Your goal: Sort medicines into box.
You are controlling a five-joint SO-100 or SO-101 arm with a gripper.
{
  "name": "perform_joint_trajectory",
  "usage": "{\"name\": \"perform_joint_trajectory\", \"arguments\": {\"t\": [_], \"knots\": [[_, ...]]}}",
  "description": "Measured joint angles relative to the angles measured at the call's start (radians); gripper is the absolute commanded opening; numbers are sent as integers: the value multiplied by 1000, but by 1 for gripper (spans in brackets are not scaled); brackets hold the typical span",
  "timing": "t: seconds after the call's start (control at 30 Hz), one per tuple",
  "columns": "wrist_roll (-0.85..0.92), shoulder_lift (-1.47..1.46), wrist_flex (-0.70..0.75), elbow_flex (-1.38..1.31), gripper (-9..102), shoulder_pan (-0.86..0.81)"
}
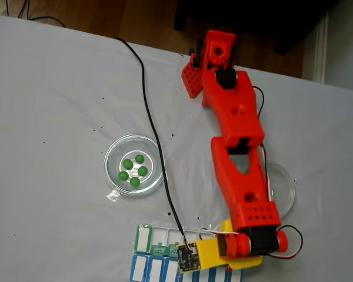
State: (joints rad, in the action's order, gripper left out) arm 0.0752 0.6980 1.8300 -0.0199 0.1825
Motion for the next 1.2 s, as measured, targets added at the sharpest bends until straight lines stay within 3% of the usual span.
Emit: {"name": "perform_joint_trajectory", "arguments": {"t": [0.07,0.87,1.2], "knots": [[-5,-81,37,-173,7,-5],[-17,-81,43,-114,26,-20],[-14,15,43,28,16,-17]]}}
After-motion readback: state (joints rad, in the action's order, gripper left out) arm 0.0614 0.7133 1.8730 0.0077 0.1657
